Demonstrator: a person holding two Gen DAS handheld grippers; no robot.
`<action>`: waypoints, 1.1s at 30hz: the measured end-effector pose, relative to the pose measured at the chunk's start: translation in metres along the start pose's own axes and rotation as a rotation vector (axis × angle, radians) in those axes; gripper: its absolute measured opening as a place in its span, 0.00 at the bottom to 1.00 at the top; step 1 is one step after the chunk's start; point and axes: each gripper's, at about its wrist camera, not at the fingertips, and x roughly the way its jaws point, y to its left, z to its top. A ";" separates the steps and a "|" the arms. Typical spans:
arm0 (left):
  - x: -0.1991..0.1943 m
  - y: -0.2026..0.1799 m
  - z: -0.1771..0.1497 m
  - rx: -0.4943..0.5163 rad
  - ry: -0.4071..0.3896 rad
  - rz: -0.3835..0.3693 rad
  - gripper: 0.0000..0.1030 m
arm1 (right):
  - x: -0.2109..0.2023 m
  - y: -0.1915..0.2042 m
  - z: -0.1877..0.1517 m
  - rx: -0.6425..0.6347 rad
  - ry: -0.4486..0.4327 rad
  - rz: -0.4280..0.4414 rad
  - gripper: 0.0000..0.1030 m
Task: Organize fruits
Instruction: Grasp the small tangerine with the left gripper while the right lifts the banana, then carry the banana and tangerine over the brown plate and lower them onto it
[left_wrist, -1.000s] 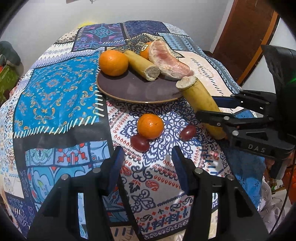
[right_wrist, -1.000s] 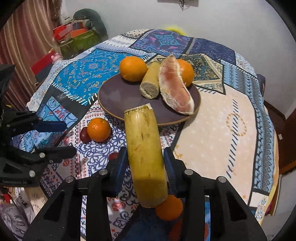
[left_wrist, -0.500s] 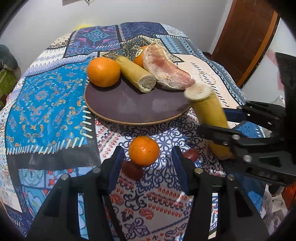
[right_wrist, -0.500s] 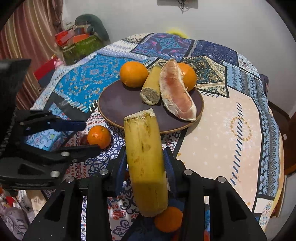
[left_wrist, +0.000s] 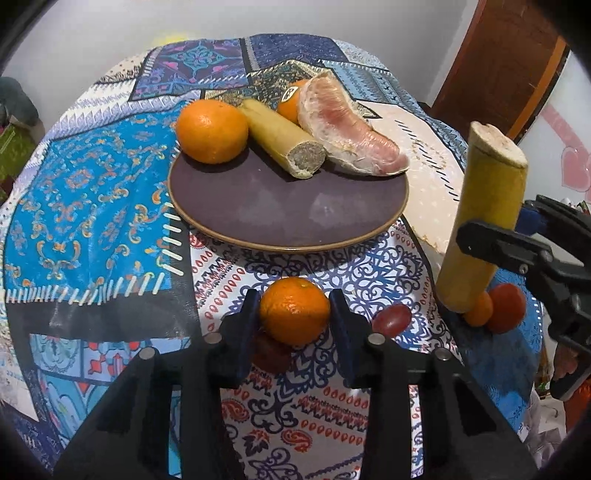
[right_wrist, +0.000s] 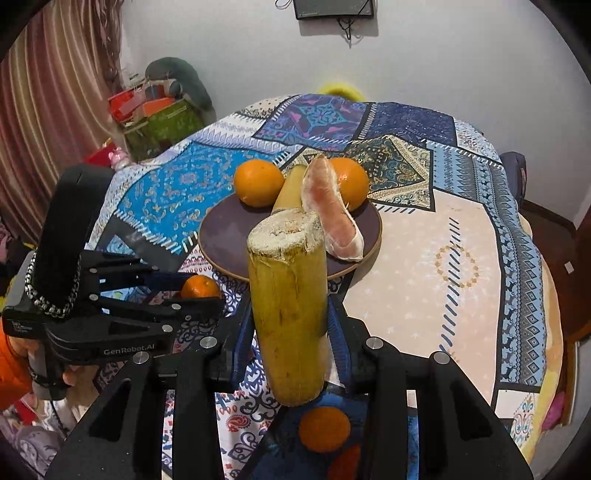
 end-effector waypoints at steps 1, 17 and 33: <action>-0.004 -0.001 -0.001 0.004 -0.008 0.004 0.36 | -0.001 0.000 0.001 0.006 -0.005 0.002 0.34; -0.070 0.016 0.025 -0.006 -0.156 0.031 0.36 | -0.022 0.010 0.037 -0.019 -0.103 -0.028 0.34; -0.047 0.036 0.056 -0.016 -0.163 0.037 0.36 | 0.017 0.019 0.057 -0.020 -0.095 -0.012 0.34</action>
